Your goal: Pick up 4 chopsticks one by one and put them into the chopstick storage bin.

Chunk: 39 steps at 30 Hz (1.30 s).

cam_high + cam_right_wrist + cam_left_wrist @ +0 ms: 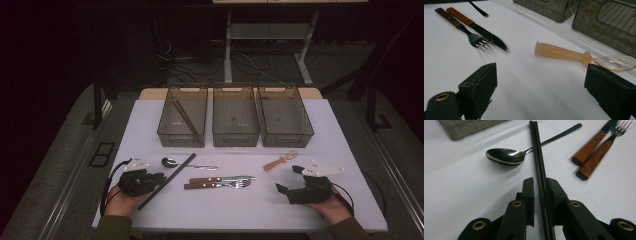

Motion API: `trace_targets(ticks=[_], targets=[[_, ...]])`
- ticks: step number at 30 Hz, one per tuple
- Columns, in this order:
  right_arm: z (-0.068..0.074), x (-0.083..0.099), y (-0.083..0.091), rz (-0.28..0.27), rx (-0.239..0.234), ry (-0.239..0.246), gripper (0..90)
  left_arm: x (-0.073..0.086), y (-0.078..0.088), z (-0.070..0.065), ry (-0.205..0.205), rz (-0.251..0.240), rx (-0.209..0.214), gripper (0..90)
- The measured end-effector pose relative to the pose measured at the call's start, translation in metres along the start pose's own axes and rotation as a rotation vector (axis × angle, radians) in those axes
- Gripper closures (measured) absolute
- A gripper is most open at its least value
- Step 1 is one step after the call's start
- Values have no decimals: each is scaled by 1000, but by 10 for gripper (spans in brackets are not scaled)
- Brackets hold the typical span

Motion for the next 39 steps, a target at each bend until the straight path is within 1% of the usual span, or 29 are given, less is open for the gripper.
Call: trace_targets(ticks=[3, 10, 17, 18, 20, 21, 23, 24, 26, 29, 31, 35, 39], targets=[[0, 0, 0, 1, 0, 1, 112, 0, 0, 1, 10, -1, 2, 783], [0, 0, 0, 2, 0, 3, 113, 1, -1, 0, 5, 6, 16, 799], [0, 0, 0, 2, 2, 3, 112, 1, -2, -1, -9, 15, 13, 805], [-1, 0, 0, 2, 2, 3, 112, 1, -3, -1, -3, 10, 13, 805], [0, 0, 0, 3, 1, 1, 112, 2, -3, -1, -13, 24, 14, 804], [-1, 0, 0, 4, 1, 2, 112, 2, -4, -2, -10, 22, 15, 804], [-1, 0, 0, 3, 2, 2, 113, 2, -5, -2, -18, 29, 10, 805], [-1, 0, 0, 2, 2, 5, 112, 2, -5, -2, -28, 37, 8, 804], [-1, 0, 1, 3, 2, 4, 112, 2, -6, -2, -31, 42, 6, 804], [0, 0, 0, -1, 3, 3, 112, 3, -7, -3, -41, 49, -8, 806], [-1, 0, 0, 2, 3, 5, 113, 3, -7, -4, -42, 51, -22, 824], [0, 0, 0, 1, 2, 6, 113, 3, -7, -6, -58, 58, -51, 836], [0, 0, 0, -2, 2, 6, 112, 2, -8, -8, -49, 64, -76, 853]])
Point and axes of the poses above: each handheld gripper's, and its own axes: y roughly backward along the jaws, x roughly out of its underside, z roughly to its left, the point moved 4 cm from there along -y, roughly forward along the jaws, and after that the axes turned 6 degrees about -x, right-handed, at the moved point
